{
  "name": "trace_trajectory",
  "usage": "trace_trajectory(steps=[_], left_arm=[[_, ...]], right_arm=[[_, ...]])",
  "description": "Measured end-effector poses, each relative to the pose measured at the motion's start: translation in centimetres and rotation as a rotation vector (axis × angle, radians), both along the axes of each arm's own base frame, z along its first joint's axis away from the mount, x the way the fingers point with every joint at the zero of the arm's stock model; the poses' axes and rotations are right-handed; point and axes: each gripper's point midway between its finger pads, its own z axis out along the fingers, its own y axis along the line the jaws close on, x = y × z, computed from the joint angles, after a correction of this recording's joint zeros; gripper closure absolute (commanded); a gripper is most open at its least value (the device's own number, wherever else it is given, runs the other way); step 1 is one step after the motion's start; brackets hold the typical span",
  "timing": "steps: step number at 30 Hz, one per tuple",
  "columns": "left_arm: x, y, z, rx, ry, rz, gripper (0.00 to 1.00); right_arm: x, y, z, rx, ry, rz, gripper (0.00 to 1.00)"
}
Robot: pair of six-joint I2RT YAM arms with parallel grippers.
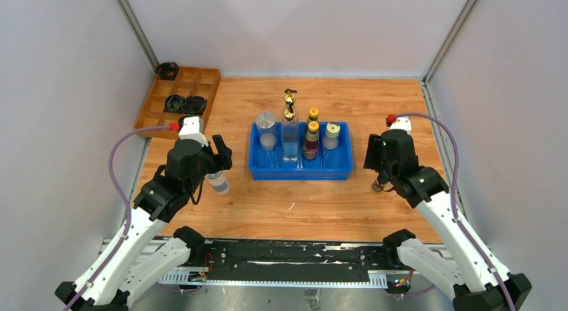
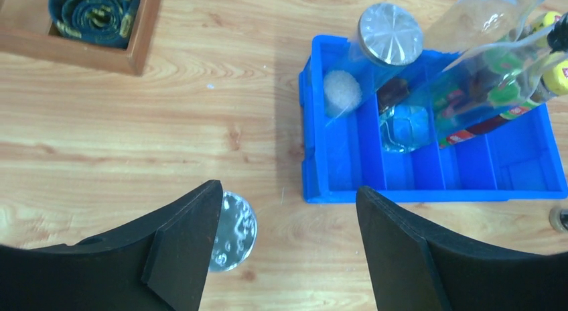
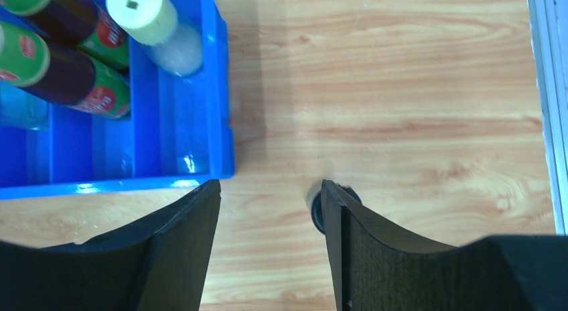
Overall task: Organize the condiment bottles
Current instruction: Pick up the bottle from the center of the board.
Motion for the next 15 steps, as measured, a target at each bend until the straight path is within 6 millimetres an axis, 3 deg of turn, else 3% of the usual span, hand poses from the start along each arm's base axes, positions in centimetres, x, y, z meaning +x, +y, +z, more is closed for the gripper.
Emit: trace_trajectory(steps=[2,4,6,12,15], left_arm=[[-0.7,0.3,-0.4,-0.002,0.008,-0.001,0.01],[-1.3,0.4,-0.9,-0.014,0.018,-0.005,0.0],[-1.8,0.4,-1.7,-0.023,0.038,-0.011,0.0],[-3.0,0.4,-4.6,-0.033,0.107,-0.019,0.0],[-3.2,0.4,-5.1,-0.035,0.12,-0.018,0.0]], right_arm=[[-0.9,-0.6,-0.5,-0.002,0.01,-0.014,0.37],[-2.0,-1.1,-1.6,-0.006,0.038,-0.033,0.35],[-2.8,-1.6,-2.8,-0.011,0.076,-0.054,0.25],[-4.4,-2.3,-4.6,0.01,0.134,-0.117,0.22],[-4.7,-2.7,-5.2,0.013,0.141,-0.155,0.21]])
